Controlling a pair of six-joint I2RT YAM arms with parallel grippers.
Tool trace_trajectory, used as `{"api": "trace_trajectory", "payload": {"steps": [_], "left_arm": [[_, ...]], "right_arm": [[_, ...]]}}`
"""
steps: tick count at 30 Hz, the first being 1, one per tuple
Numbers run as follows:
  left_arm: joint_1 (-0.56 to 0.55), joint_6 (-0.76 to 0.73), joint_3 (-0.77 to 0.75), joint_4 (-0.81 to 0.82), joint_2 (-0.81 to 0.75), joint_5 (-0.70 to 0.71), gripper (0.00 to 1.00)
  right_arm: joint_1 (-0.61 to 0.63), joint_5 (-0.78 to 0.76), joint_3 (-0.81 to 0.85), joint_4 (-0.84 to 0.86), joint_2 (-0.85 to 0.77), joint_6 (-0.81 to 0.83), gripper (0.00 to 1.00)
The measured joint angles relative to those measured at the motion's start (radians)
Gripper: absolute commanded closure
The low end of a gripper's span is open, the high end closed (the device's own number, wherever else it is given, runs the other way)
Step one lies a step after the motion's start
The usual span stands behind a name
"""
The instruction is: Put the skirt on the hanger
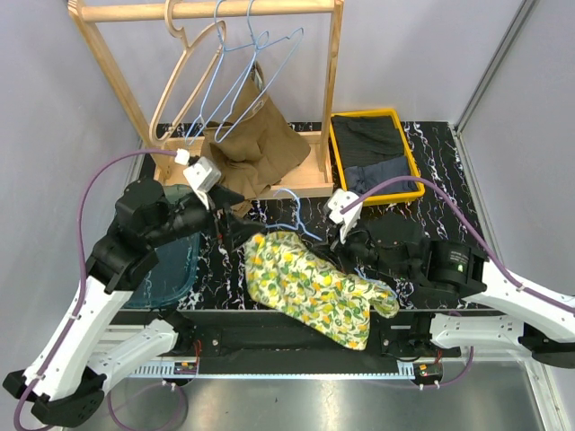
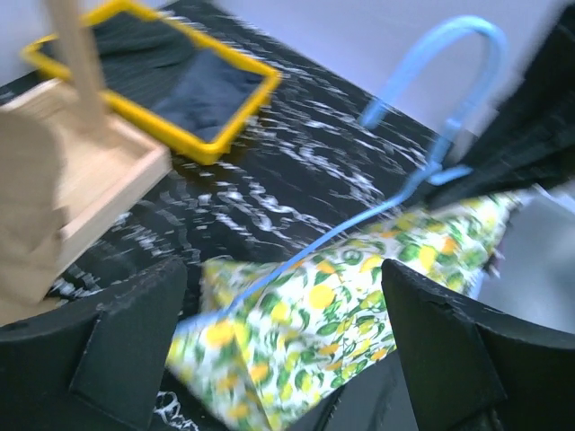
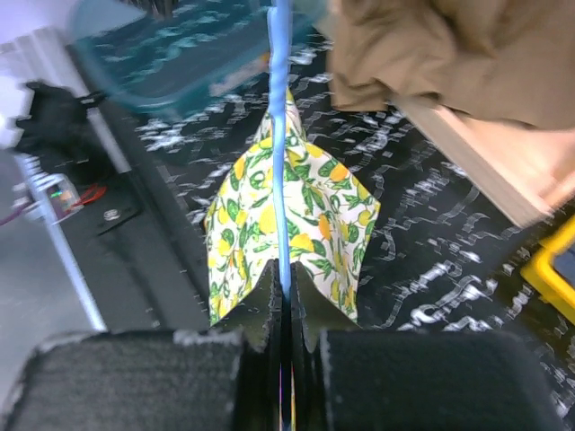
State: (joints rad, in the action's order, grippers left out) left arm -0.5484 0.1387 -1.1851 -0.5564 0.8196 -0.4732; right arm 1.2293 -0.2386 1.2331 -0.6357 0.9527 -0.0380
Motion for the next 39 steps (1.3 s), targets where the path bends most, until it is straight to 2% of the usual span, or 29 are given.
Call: {"api": "trace_trajectory", "payload": {"steps": [3,8,13,17,22,25,26,29,36,37,39], "left_arm": [[0.0,-0.063,0.007,-0.008,-0.013,-0.172,0.22],[-0.003,-0.125,0.056,-0.027,-0.028,-0.346,0.23],[-0.013,-0.15,0.076,-0.034,-0.024,-0.42,0.26],[-0.031,-0.15,0.076,-0.025,-0.003,-0.451,0.42],[-0.078,-0.148,0.076,-0.017,0.027,-0.459,0.46],[-0.118,-0.152,0.08,-0.014,0.027,-0.459,0.67],[-0.136,-0.159,0.082,-0.014,0.027,-0.455,0.81],[-0.171,-0.167,0.082,-0.01,0.029,-0.448,1.0],[-0.199,-0.166,0.082,-0.011,0.01,-0.387,1.0],[-0.201,-0.163,0.082,-0.011,0.005,-0.368,1.0],[-0.204,-0.154,0.082,-0.012,-0.003,-0.335,1.0]], "right_arm": [[0.0,0.092,0.019,0.0,0.0,0.008,1.0],[0.0,0.201,0.045,0.0,0.0,0.012,1.0],[0.0,0.297,0.059,0.001,0.0,0.015,1.0],[0.0,0.343,0.059,0.0,0.0,0.018,1.0],[0.0,0.366,0.059,0.0,0.0,0.019,1.0],[0.0,0.379,0.059,0.001,0.0,0.019,1.0],[0.0,0.387,0.059,0.001,0.0,0.019,1.0],[0.0,0.399,0.059,0.002,0.0,0.019,1.0],[-0.008,0.378,0.054,0.003,-0.003,0.019,1.0],[-0.008,0.367,0.049,0.007,-0.003,0.019,0.87],[-0.008,0.352,0.038,0.023,-0.005,0.018,0.8]]}}
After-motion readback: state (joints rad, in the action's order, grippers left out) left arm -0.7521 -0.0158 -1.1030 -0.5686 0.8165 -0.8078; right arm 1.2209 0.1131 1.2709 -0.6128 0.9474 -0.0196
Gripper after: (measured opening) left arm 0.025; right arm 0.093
